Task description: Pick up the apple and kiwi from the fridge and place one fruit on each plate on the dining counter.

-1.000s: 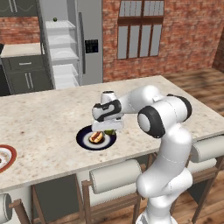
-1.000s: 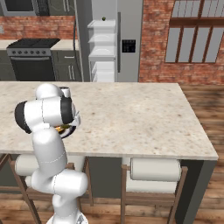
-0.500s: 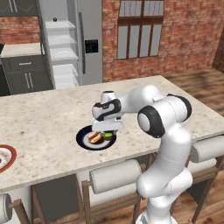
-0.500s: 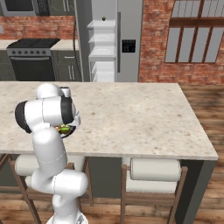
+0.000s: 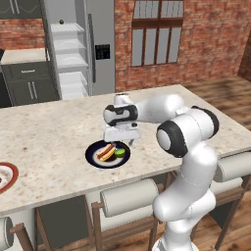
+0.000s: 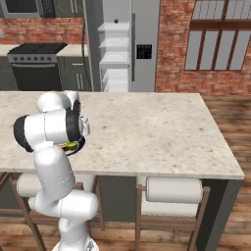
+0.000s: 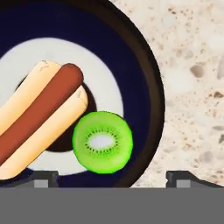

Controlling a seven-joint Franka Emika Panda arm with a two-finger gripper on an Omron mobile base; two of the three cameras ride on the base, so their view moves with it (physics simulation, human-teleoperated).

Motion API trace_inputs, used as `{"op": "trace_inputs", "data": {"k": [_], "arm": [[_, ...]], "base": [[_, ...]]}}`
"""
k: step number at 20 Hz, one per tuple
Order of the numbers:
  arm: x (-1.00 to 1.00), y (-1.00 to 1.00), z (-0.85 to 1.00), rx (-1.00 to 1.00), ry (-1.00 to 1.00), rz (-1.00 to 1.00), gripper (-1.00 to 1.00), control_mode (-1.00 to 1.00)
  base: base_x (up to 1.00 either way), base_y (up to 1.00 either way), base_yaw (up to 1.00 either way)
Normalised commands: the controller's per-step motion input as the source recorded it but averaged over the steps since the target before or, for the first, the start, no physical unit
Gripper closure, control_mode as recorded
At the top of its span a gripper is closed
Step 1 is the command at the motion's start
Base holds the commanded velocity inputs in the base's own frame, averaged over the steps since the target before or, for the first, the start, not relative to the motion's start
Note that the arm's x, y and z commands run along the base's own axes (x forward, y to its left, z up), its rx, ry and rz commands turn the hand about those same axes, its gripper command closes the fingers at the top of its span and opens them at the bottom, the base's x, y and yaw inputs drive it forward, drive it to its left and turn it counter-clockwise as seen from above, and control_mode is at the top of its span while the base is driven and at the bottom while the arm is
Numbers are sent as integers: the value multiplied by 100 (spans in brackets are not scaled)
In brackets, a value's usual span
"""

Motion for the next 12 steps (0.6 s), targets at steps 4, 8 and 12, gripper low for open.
{"op": "trace_inputs", "data": {"k": [4,8,12], "arm": [[-100,-29,90,0,-16,0,-100,-100],[-100,-33,69,0,-19,0,-100,-100],[-100,-30,49,0,-19,0,-100,-100]], "base": [[0,0,0],[0,0,0],[0,0,0]]}}
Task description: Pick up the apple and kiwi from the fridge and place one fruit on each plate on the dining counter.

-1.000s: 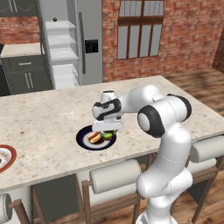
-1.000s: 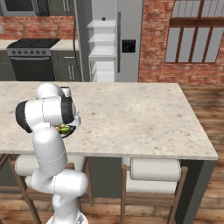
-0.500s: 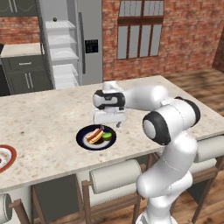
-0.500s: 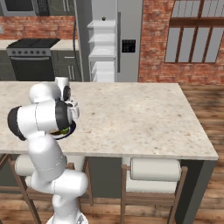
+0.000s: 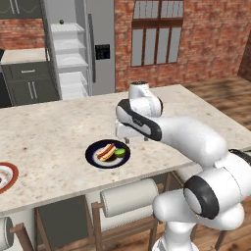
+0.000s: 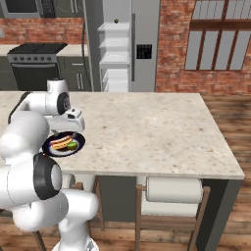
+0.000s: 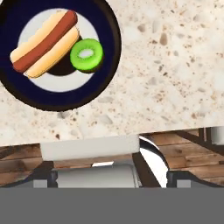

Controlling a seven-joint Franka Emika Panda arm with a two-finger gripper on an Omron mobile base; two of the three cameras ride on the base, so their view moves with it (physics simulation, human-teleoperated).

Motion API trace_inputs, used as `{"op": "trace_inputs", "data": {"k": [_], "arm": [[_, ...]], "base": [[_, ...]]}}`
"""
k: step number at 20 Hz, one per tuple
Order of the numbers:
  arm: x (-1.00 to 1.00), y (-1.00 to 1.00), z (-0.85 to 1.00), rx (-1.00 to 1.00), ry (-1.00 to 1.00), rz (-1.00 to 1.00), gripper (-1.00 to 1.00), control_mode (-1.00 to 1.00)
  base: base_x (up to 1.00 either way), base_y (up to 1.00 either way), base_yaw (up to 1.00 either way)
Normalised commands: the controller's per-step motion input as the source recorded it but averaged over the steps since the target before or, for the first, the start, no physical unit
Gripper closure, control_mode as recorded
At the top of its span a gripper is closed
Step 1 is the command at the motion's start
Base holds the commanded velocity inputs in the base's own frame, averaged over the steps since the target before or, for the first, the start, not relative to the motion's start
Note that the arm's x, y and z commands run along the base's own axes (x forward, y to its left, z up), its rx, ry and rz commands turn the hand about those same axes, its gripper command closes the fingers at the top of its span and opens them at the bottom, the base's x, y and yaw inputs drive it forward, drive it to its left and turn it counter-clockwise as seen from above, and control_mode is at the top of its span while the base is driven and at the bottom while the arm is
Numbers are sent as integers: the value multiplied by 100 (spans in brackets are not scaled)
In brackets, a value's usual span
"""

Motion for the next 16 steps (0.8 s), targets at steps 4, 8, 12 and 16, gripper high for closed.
{"op": "trace_inputs", "data": {"k": [4,8,12,16], "arm": [[-100,-16,50,1,-25,0,-100,-100],[-100,-3,46,7,-24,2,-100,-100],[-100,-14,11,10,-17,2,-100,-100],[-97,-31,5,3,-4,2,-100,-100]], "base": [[0,0,0],[0,0,0],[0,0,0],[0,0,0]]}}
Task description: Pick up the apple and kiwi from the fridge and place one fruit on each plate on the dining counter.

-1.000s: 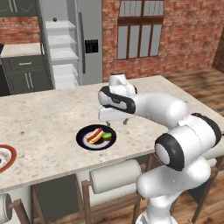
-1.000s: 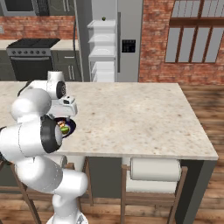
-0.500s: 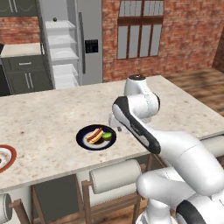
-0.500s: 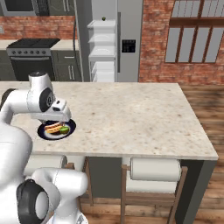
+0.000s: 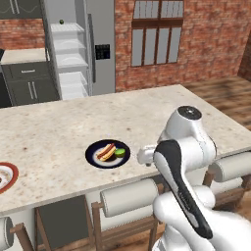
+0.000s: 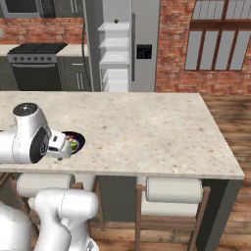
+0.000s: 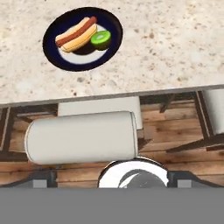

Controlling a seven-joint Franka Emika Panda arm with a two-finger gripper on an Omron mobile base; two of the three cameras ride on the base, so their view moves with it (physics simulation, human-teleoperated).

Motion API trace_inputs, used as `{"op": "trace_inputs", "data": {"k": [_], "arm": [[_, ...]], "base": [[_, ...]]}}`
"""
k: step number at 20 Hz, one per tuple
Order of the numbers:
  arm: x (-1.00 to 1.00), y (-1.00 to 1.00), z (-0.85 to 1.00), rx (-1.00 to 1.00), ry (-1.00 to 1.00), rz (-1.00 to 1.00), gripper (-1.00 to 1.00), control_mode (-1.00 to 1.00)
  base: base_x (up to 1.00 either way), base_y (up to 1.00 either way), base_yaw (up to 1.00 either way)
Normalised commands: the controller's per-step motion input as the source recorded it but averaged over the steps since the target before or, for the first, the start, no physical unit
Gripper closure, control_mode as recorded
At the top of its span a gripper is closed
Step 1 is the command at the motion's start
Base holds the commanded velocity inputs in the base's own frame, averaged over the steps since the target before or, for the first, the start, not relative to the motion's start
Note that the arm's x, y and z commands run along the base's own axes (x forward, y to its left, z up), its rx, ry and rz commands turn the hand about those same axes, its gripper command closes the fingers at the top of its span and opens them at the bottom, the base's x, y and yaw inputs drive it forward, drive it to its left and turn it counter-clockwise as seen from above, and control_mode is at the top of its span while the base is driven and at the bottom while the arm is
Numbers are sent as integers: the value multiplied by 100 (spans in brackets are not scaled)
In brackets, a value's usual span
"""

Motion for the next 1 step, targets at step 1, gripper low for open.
{"op": "trace_inputs", "data": {"k": [1], "arm": [[-80,-42,26,2,0,0,-100,-100]], "base": [[0,0,0]]}}
